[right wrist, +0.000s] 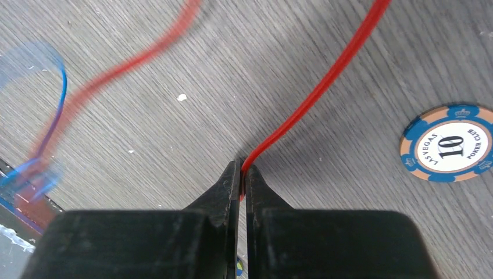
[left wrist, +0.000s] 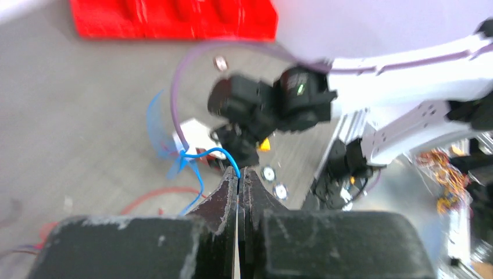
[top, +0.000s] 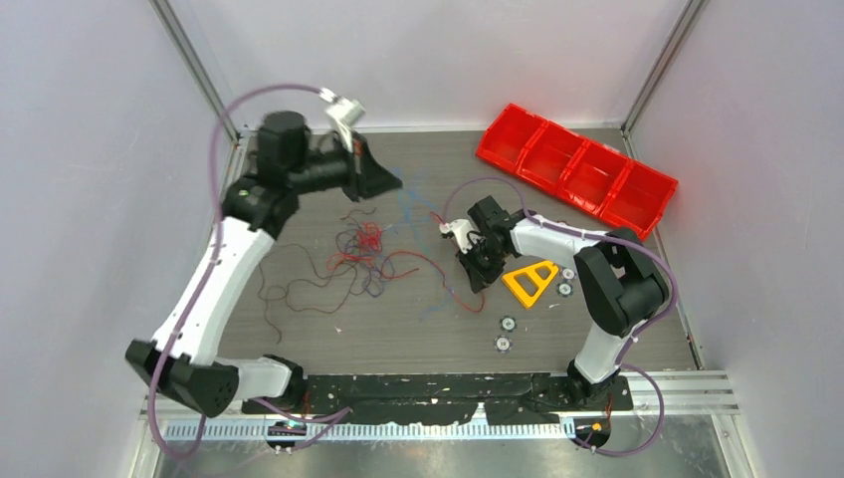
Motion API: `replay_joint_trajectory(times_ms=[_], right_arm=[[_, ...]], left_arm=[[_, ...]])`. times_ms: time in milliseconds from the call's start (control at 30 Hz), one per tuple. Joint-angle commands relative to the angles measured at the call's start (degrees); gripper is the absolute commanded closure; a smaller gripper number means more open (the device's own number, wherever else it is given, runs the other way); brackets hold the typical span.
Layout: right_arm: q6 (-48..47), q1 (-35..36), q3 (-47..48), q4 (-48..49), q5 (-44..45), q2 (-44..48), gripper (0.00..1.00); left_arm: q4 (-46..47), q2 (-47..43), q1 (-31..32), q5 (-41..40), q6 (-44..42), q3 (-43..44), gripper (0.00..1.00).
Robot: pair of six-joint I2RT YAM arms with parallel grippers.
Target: Untangle the cables
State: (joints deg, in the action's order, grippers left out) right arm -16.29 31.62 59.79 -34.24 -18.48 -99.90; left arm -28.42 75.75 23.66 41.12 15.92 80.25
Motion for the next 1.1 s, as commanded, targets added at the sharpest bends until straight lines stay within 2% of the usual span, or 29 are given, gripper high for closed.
replay_joint_trajectory(times_ms=[0,167,400,433,467,500,533,567,600,633,667,733,800,1067], right_arm=[[-1.2,-0.3,-0.5,2.4,3.1,-0.8,0.94],[-2.0,-0.3,-0.5,2.5,4.2,-1.7,0.95],[-3.7,-0.3,-0.3,2.9,6.7,-3.2,0.95],[-3.8,-0.3,0.0,2.7,6.8,-3.4,0.94],[-4.1,-0.3,0.2,2.1,6.8,-3.4,0.89],[-4.3,-0.3,1.4,0.7,6.1,-3.2,0.83],[-4.8,-0.3,2.2,-0.2,4.7,-2.4,0.72],[-5.0,-0.4,3.8,-2.1,3.5,-1.7,0.65],[-5.1,-0.3,4.8,-2.9,2.5,0.6,0.47],[-5.1,-0.3,6.8,-4.3,0.8,2.0,0.38],[-5.1,-0.3,7.8,-5.0,-0.5,5.0,0.23],[-5.5,-0.4,11.2,-6.7,-1.9,9.2,0.11],[-6.4,-0.5,15.0,-8.6,-2.7,12.5,0.07],[-11.1,-1.1,28.4,-13.0,-6.5,21.7,0.06]], left_arm=[[-10.4,-2.5,-5.0,2.5,-2.1,13.1,1.0],[-11.8,-1.6,-9.2,2.8,-0.3,27.3,1.0],[-8.0,0.6,-15.2,0.8,4.6,42.9,1.0],[-7.9,1.4,-15.8,1.0,5.4,45.4,1.0],[-7.9,1.8,-16.0,1.4,5.8,46.5,1.0],[-7.8,1.9,-16.0,2.1,6.3,46.4,1.0],[-7.1,1.6,-16.0,3.2,7.2,45.1,1.0],[-6.3,1.1,-16.0,4.1,8.5,43.0,1.0],[-5.3,0.4,-16.0,4.9,9.7,40.5,1.0],[-4.6,-0.4,-16.0,5.6,10.2,37.8,1.0],[-3.5,-1.2,-16.0,6.1,10.8,34.9,1.0],[-1.9,-2.7,-15.7,7.0,11.2,29.7,1.0],[-1.6,-3.7,-14.8,7.6,10.4,25.5,1.0],[-1.6,-5.0,-8.3,6.0,7.5,12.5,1.0]])
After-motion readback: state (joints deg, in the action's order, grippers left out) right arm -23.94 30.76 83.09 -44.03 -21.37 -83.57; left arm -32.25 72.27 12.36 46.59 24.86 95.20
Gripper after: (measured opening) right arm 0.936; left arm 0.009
